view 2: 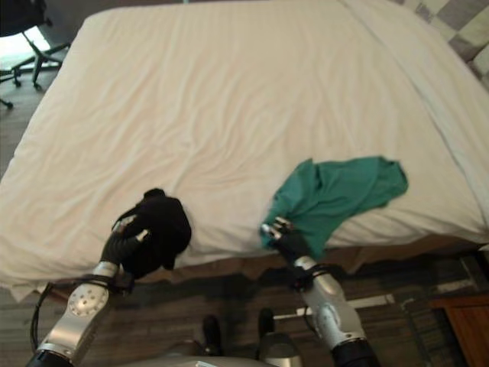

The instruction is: Tidy up the quilt and then pick up the clothes from the bed and put them into the laundry hamper.

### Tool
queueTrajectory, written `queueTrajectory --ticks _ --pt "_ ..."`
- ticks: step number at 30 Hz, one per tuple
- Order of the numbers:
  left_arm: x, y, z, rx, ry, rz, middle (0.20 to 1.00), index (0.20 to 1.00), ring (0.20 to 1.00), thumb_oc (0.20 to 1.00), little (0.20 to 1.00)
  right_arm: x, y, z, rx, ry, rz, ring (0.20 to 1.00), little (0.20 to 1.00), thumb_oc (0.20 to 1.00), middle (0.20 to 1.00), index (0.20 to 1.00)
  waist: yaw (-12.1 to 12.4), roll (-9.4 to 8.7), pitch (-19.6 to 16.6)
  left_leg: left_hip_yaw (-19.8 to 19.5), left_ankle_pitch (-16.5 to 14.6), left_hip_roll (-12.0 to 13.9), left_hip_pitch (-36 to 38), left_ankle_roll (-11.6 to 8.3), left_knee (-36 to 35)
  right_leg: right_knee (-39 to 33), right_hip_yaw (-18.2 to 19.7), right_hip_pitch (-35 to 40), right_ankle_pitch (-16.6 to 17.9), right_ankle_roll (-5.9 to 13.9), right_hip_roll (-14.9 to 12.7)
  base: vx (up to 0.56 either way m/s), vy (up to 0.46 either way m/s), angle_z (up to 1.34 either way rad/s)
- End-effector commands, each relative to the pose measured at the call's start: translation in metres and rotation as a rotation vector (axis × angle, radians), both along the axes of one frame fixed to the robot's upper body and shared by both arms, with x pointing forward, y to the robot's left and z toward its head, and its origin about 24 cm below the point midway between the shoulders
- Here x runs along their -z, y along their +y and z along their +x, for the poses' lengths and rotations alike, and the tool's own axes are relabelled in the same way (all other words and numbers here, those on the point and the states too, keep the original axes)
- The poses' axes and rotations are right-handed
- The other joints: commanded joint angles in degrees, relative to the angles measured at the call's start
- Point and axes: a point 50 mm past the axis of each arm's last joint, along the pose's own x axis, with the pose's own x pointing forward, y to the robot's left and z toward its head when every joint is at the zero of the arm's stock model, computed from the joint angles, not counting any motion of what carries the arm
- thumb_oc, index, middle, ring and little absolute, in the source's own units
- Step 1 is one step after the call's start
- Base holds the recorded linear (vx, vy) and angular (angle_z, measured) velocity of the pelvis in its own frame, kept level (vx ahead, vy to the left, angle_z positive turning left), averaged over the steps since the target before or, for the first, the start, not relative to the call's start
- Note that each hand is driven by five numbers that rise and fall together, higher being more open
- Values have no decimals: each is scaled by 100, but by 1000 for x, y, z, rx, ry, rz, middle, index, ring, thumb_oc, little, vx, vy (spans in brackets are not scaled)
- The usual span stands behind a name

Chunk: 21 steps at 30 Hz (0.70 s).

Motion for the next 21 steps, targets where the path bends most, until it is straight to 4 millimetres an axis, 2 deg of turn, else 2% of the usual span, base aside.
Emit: queueTrajectory --ticks 1,2,3,4,5,7,9,11,12,13,14,15,17,19,20,21 --pt "-25 13 14 -82 -148 20 200 200 200 200 200 -30 22 7 -140 -180 125 200 200 200 200 200 133 -231 -280 -74 -392 191 368 -150 7 -46 342 215 -314 530 -281 21 12 14" --pt "-25 14 15 -102 -140 9 200 200 200 200 200 -35 31 1 -206 -207 166 200 200 200 200 200 133 -253 -312 -298 -378 146 341 -110 7 -46 552 239 -314 501 -199 29 -5 24" --pt "-25 14 15 -105 -138 6 200 200 200 200 200 -36 32 0 -215 -209 179 200 200 200 200 200 122 -256 -316 -364 -370 131 333 -101 7 -46 619 234 -310 492 -163 38 -8 35" --pt "-24 14 14 -102 -132 -4 200 200 200 200 200 -39 37 -4 -247 -209 226 200 200 200 200 200 83 -255 -335 -634 -343 67 292 -77 7 -46 961 209 -312 434 16 28 -13 60" --pt "-24 15 13 -112 -130 -1 200 200 200 200 200 -41 41 -6 -287 -220 247 200 200 200 200 200 91 -263 -344 -716 -330 47 285 -70 7 -46 1023 222 -319 421 50 34 -39 81" --pt "-25 23 9 -179 -138 -11 200 200 200 200 200 -45 56 -12 -411 -260 243 200 200 200 200 200 293 -287 -339 -842 -264 38 236 -125 7 -46 875 249 -364 389 55 5 -63 98" --pt "-27 27 6 -215 -148 -24 200 200 200 200 200 -47 61 -13 -455 -277 217 200 200 200 200 200 408 -281 -322 -904 -226 43 201 -148 7 -46 791 257 -392 366 47 -19 -32 34" --pt "-28 35 -2 -288 -155 -72 200 200 200 200 200 -45 72 -9 -498 -305 149 200 200 200 200 200 699 -243 -256 -1047 -122 60 149 -208 7 -46 553 324 -444 335 1 -19 -6 22" --pt "-28 35 -2 -288 -155 -72 200 200 200 200 200 -45 72 -9 -498 -306 149 200 200 200 200 200 691 -245 -252 -1053 -122 59 153 -208 7 -46 546 330 -446 334 0 -9 52 22" --pt "-26 37 -4 -288 -147 -92 200 200 200 200 200 -47 73 -3 -465 -344 76 200 200 200 200 200 840 -222 -215 -947 -50 120 141 -277 7 -46 256 403 -461 318 -62 -10 85 37" --pt "-25 38 -4 -296 -146 -98 200 200 200 200 200 -49 73 0 -442 -355 46 200 200 200 200 200 874 -213 -186 -871 -12 154 152 -318 7 -46 98 454 -466 314 -97 -69 282 117" --pt "-20 30 -4 -229 -133 -139 200 200 200 200 200 -53 55 16 -229 -370 -81 200 200 200 200 200 959 -209 -118 -70 201 392 238 -475 7 -46 -817 675 -388 382 -313 -136 333 156" --pt "-14 21 -5 -190 -139 -168 200 200 200 200 200 -53 29 24 -59 -386 -201 200 200 200 200 200 895 -234 -98 753 337 565 369 -515 34 8 -1555 833 -307 496 -484 -183 335 267" --pt "-8 18 -7 -182 -148 -174 200 200 200 200 200 -51 6 25 46 -365 -235 200 200 200 200 200 791 -252 -139 1172 264 636 461 -511 89 284 -1953 833 -404 599 -611 -124 302 374" --pt "-5 16 -5 -176 -148 -196 200 200 200 200 200 -48 -15 24 138 -353 -295 200 200 200 200 200 721 -243 -217 1342 253 644 446 -465 66 422 -2233 747 -402 661 -709 -94 288 271" --pt "-4 16 -5 -183 -148 -205 200 200 200 200 200 -48 -18 24 147 -350 -308 200 200 200 200 200 710 -237 -234 1334 253 638 430 -458 59 435 -2278 736 -404 673 -724 0 289 250"
